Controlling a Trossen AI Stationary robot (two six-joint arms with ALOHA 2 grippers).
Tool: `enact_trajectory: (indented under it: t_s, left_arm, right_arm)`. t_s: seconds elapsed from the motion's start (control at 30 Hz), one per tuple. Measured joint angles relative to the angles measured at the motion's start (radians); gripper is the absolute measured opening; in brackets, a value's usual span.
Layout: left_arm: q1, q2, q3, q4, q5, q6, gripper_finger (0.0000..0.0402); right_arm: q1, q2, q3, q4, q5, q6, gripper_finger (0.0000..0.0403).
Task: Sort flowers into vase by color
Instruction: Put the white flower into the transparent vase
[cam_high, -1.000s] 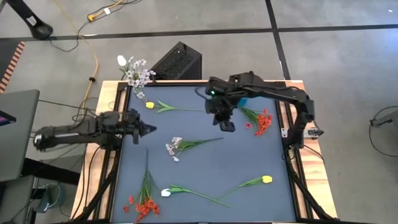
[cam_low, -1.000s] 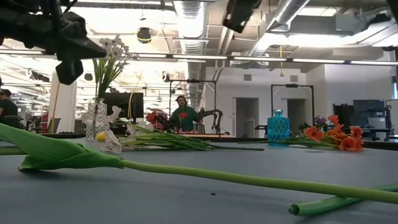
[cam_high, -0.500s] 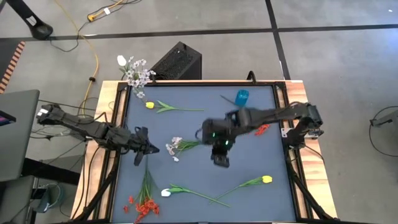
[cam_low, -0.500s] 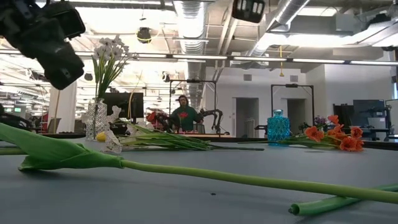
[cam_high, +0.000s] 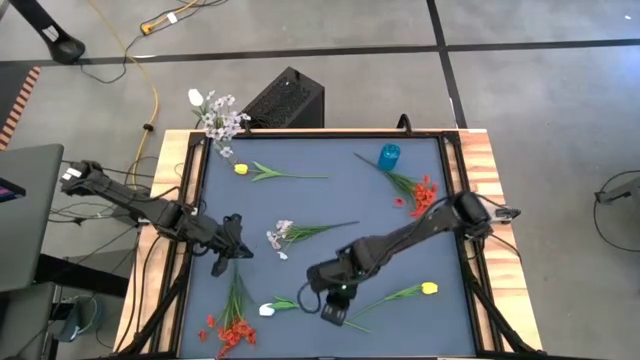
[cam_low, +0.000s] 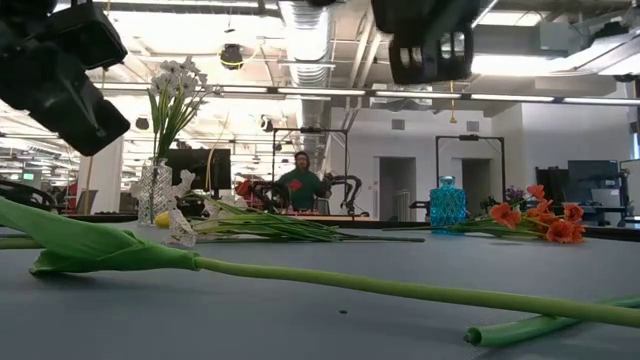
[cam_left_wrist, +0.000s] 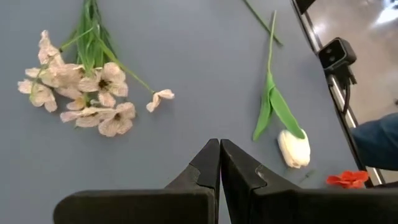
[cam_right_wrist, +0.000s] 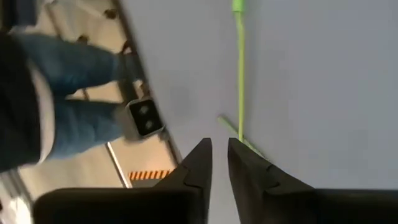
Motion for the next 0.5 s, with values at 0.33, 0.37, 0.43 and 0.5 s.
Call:
enact_trajectory:
  t_s: [0.33,0.37,0.43,0.5]
  left_arm:
    - [-0.001,-0.002,0.0,-0.035,-0.008,-0.02,0.0]
    - [-0.001,-0.002,0.0,-0.039,0.001,-0.024,0.0]
    - [-0.001,-0.002,0.0,-0.047,0.012,-0.028,0.0]
    - [-0.001,-0.002,0.0,-0.056,0.02,-0.031,0.0]
  right_arm:
    - [0.015,0.117,0.0,0.143,0.053,0.11,0.0188]
    - [0.019,0.13,0.0,0.158,0.061,0.112,0.0191]
    - [0.03,0.155,0.0,0.207,0.072,0.121,0.0192]
    - [0.041,0.176,0.0,0.245,0.085,0.127,0.0188]
